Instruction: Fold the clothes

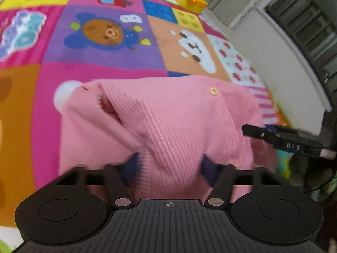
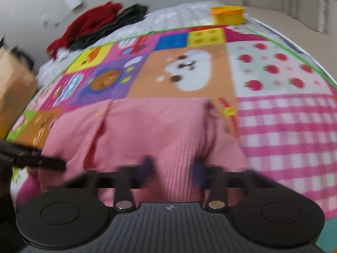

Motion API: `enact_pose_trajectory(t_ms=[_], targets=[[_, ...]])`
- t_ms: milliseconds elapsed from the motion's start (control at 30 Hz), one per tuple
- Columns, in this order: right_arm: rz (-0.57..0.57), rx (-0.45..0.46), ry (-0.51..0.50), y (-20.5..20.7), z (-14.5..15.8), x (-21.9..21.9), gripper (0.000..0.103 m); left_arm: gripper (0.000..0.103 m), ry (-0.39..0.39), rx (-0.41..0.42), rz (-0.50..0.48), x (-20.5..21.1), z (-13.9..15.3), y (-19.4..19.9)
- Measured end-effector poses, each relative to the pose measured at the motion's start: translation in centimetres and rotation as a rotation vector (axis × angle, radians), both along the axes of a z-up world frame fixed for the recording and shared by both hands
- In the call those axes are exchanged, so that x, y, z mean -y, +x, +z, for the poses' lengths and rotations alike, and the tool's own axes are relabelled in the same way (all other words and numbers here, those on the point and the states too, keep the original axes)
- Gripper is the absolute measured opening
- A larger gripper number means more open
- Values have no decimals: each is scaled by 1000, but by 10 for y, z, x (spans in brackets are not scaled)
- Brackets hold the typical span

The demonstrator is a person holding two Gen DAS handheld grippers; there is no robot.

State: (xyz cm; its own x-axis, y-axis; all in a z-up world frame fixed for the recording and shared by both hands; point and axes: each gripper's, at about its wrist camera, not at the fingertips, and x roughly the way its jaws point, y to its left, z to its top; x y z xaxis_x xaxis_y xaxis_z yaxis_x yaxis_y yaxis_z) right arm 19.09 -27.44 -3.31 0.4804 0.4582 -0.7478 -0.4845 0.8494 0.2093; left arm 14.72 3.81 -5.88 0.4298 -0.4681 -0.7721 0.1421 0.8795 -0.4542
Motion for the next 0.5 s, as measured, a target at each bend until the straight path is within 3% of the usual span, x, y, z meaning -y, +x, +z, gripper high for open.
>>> enact_pose_trajectory(t_ms=[67,200,267,333,400,467,500], targets=[[38,36,23,-12,21,-3,11,29,17,48,-14,-2,15,-4],[85,48,110,-37,62,7,11,24,-10,144,-7,-18,61,-16],[105,39,96,-46,65,11,11,24,5,159,-18,-22,73,-24],[106,23,17,-47,49,11,12,26,35,125,-52,-20,69,-33],[104,6,-72,-46,30,10,12,36,102,51,-82,-14,51,-38],[99,-11,-174,-42,6,8,19,39,183,-34,-105,-8,30,-43],[92,-18,-205,-40,-3,8,27,40,207,-70,-110,-8,21,-46]])
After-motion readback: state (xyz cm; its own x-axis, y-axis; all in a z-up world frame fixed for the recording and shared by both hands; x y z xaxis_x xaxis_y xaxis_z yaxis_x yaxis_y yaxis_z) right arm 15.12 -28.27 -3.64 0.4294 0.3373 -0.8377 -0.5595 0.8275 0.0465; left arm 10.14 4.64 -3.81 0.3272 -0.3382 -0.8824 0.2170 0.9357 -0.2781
